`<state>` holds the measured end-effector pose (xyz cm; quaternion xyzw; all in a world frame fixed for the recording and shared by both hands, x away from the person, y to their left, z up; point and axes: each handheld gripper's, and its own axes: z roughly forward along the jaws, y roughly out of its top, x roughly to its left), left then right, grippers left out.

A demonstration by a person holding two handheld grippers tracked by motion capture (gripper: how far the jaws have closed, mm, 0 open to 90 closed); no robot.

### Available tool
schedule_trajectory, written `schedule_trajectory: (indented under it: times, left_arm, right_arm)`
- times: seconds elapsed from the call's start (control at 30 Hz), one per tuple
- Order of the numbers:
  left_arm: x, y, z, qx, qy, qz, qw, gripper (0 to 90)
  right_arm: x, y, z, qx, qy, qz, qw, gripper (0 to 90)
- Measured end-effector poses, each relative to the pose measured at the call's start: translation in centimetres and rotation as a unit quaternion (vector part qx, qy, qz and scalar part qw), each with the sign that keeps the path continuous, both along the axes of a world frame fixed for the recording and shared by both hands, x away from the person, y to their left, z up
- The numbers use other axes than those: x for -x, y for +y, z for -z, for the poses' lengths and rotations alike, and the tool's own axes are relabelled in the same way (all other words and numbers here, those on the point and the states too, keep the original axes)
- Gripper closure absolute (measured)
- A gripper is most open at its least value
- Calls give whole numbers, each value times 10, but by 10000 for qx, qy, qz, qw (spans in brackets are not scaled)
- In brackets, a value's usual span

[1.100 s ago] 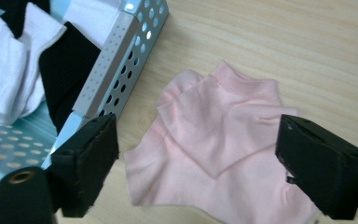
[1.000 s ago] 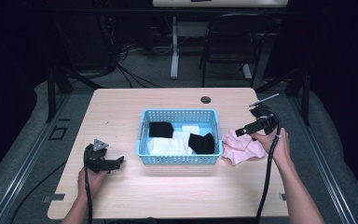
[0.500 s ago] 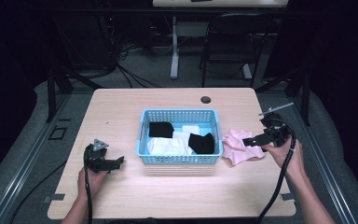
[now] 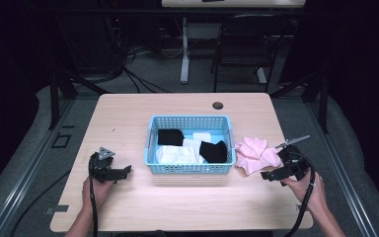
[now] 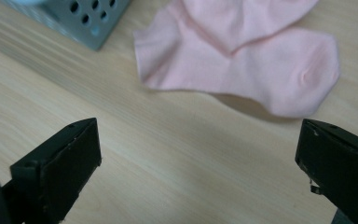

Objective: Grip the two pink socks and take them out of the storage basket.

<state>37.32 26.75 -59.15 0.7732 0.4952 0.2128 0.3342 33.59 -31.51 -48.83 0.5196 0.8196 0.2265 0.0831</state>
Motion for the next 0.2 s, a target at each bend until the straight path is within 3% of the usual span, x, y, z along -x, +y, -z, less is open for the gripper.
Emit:
schedule_trajectory:
  times: [0.03, 0.2]
  left_arm:
    - [0, 0, 0, 2, -2, 1, 10000, 73]
    - [0, 0, 0, 3, -3, 4, 10000, 73]
  right_arm:
    - [1, -2, 14, 24, 169, 25, 9999, 0]
    - [1, -1, 32, 309, 463, -31, 9984, 0]
